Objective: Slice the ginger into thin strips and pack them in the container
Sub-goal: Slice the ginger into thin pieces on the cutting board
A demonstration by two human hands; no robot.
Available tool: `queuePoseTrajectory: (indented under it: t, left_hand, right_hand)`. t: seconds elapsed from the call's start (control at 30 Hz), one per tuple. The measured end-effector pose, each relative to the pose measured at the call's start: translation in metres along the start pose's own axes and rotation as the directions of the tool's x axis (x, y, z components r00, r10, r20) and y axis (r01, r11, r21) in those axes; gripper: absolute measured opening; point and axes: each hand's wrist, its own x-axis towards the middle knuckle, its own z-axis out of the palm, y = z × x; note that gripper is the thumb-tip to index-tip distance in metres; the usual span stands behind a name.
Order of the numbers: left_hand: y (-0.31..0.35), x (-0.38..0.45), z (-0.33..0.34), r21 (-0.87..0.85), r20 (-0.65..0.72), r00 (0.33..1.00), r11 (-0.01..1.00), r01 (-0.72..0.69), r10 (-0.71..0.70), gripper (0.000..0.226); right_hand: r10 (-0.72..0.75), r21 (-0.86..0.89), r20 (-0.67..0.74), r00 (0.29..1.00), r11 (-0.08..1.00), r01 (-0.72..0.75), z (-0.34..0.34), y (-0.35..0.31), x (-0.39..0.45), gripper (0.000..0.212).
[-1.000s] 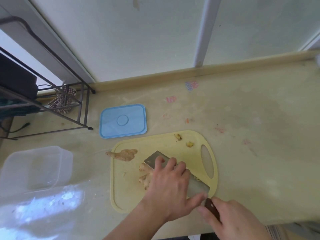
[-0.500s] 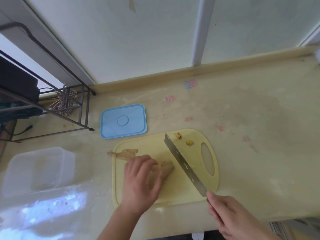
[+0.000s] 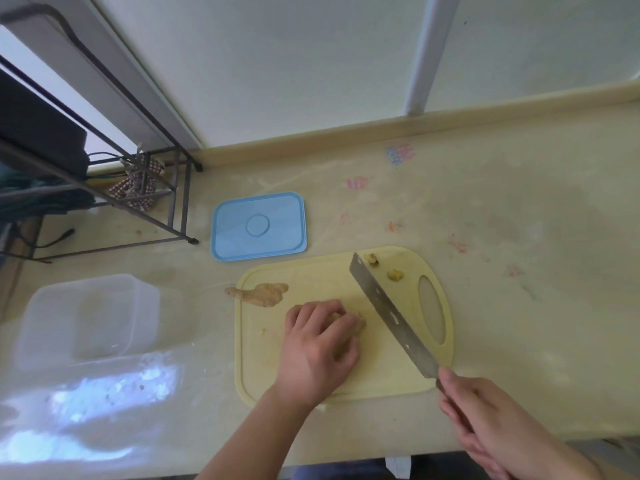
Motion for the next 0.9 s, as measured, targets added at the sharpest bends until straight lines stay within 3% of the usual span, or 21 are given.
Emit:
queuePoseTrajectory:
  t: [0.1, 0.27, 0.43, 0.63, 0.9]
  left_hand:
    - [0.004, -0.001, 0.002, 0.059, -0.022, 1.0, 0.998, -0.003, 0.005, 0.018]
    - [0.0, -0.002, 0.005, 0.087, -0.016, 1.0, 0.996, 0.009, -0.008, 0.02]
    - [-0.001, -0.002, 0.007, 0.077, -0.019, 1.0, 0.997, 0.01, -0.008, 0.016]
    - [-0.001, -0.001, 0.008, 0.062, -0.018, 1.0, 0.998, 0.005, -0.004, 0.017]
    - [0.0, 0.001, 0.007, 0.047, -0.03, 1.0, 0.999, 0.008, -0.006, 0.019]
  right_hand:
    - [-0.053, -0.096, -0.046, 0.998, 0.994, 0.049, 0.016, -0.003, 0.002, 0.065]
    - [-0.136, -0.265, -0.117, 0.984, 0.959, 0.101, 0.024, -0.005, -0.002, 0.077]
    - [-0.109, -0.284, -0.117, 0.987, 0.956, 0.072, 0.026, -0.009, -0.008, 0.061]
    - [-0.082, -0.34, -0.143, 0.986, 0.94, 0.029, 0.03, -0.013, -0.001, 0.064]
    - [-0.205, -0.296, -0.141, 0.969, 0.942, 0.156, 0.031, -0.025, 0.03, 0.06]
